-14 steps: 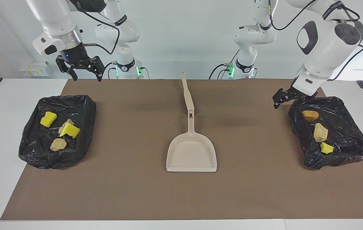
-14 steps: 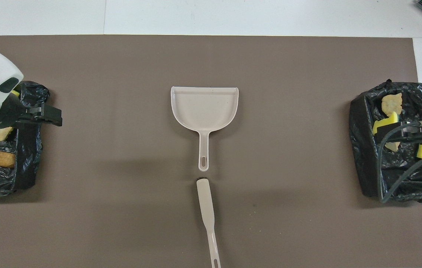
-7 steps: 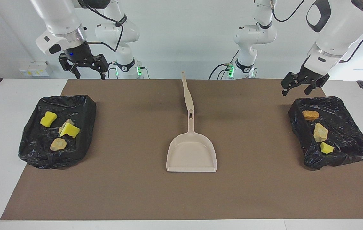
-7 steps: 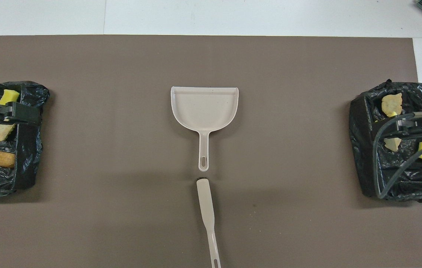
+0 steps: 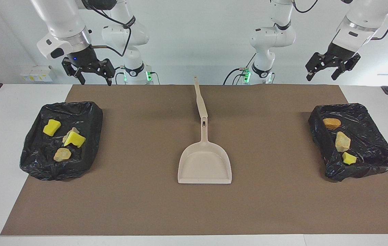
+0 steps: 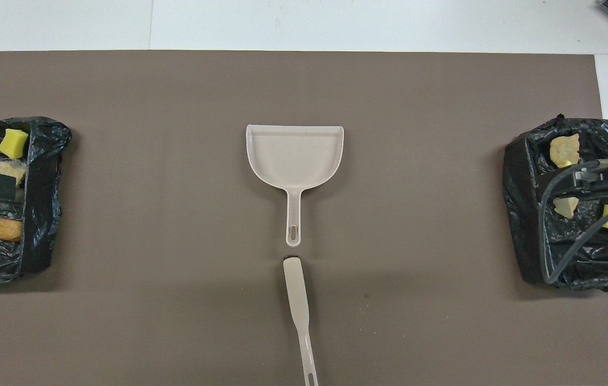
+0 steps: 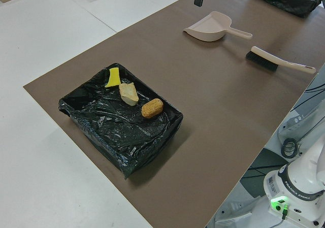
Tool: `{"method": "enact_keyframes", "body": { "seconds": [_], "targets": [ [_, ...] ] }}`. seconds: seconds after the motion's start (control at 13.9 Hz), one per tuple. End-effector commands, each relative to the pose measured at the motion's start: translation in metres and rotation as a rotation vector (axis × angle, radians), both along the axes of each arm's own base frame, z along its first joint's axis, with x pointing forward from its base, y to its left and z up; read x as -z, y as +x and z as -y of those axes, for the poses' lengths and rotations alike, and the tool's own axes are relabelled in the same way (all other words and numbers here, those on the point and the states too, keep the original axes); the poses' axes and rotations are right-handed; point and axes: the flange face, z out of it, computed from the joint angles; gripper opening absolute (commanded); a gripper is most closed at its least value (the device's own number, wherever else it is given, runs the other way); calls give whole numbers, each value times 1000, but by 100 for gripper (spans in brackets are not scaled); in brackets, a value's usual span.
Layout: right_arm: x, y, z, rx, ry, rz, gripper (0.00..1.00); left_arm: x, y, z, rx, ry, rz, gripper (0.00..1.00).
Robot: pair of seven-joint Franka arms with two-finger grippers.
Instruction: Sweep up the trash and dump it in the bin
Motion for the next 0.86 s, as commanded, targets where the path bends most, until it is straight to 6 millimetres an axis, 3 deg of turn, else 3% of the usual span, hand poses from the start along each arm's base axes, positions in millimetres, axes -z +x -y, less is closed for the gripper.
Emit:
{"method": "enact_keyframes", "body": {
  "seconds": [0.0, 0.22, 0.79],
  "targets": [
    [-3, 2, 1, 27, 19, 9, 100, -17, -11, -2, -2, -3, 11, 100],
    [-3, 3, 4, 33, 22, 9, 100, -28, -13, -1, -6, -12, 82, 100],
    [-3, 2, 4, 33, 22, 11, 100, -27, -16, -2, -4, -10, 81, 100]
  ]
}}
